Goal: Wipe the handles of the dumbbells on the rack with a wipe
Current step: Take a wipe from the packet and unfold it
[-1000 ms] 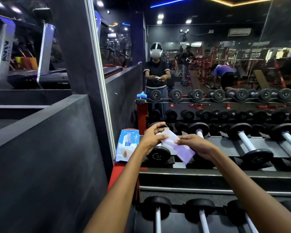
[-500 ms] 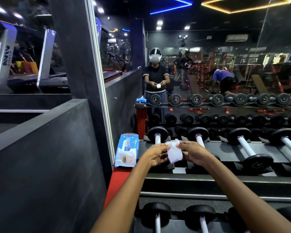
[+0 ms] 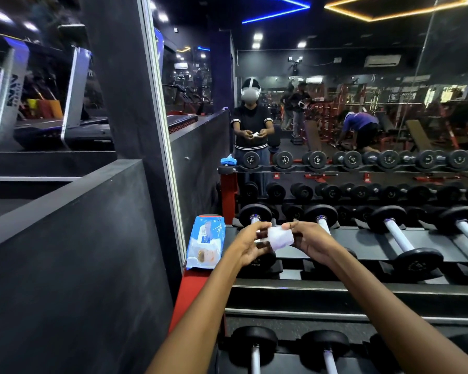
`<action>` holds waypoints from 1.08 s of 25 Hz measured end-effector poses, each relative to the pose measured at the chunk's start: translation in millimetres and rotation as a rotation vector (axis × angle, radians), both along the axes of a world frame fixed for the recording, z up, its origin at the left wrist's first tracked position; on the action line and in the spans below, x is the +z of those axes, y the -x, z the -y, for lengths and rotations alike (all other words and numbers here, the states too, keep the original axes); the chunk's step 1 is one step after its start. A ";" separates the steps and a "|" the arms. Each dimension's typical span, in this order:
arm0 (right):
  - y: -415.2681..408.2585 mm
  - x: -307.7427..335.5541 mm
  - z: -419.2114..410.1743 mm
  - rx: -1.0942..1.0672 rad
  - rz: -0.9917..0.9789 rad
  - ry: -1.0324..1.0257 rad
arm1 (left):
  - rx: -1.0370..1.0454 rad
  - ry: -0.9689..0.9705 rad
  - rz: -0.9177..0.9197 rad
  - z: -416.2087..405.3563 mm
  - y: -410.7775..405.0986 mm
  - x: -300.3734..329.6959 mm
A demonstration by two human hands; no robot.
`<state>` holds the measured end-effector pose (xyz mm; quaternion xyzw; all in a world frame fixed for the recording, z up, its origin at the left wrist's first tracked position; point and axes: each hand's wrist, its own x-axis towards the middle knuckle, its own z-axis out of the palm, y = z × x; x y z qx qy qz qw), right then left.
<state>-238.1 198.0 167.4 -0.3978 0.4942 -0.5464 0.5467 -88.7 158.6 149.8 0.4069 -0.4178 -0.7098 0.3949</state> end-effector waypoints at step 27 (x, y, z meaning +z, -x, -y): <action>-14.3 -71.1 76.3 -0.070 -0.166 -0.137 | 0.384 0.475 0.639 75.0 -32.6 -98.5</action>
